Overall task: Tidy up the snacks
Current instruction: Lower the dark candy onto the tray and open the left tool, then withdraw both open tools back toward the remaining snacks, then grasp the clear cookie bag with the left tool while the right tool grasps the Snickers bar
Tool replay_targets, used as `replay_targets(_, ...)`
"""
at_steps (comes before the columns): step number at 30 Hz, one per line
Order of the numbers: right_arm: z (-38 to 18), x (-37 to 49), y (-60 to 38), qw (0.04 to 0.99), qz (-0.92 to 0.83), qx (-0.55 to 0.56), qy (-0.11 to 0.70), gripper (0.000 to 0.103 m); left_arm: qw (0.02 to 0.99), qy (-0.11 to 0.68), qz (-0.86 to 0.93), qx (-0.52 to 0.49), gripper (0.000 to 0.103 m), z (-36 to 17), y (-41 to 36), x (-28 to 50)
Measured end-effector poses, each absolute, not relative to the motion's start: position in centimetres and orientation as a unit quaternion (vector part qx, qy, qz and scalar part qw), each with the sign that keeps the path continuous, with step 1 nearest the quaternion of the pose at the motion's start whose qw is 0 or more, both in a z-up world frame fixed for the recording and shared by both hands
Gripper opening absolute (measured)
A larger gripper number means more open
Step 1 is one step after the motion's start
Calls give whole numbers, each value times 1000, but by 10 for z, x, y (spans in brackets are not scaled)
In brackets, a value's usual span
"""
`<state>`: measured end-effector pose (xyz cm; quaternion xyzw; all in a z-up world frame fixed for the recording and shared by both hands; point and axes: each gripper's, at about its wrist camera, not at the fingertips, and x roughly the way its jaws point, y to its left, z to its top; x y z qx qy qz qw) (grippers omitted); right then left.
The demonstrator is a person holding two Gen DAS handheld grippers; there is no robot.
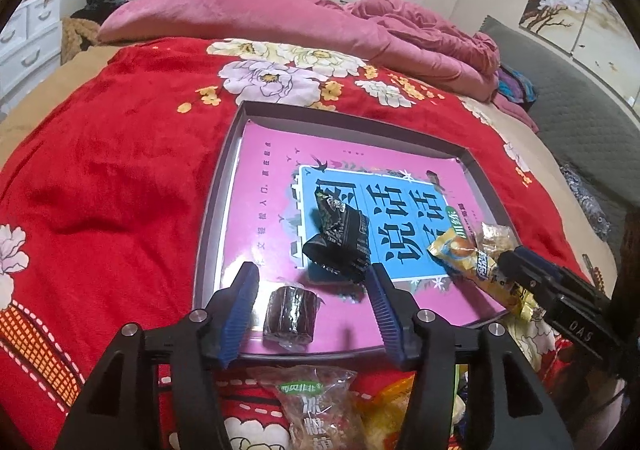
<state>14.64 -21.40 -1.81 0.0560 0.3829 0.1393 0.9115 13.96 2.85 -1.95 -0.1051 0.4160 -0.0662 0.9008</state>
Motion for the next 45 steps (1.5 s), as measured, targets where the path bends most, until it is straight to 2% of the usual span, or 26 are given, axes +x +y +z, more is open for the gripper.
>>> replay_targets(2,-16,145,-216,914,141,62,376,50,903,411,-65,-104,66,-18,29,139)
replay_targets(5,-11,143,-217,918,140,64,365,53,907,404,-64,-105,71,-15,32,137)
replay_targets(26,8,116,-218,929,151,65,333,66,910,398,-48,-100,73,-7,44,116)
replay_targets(45,8,80,-198,923,167,24,347,67,900,422,-56,-93,74,-9,44,89)
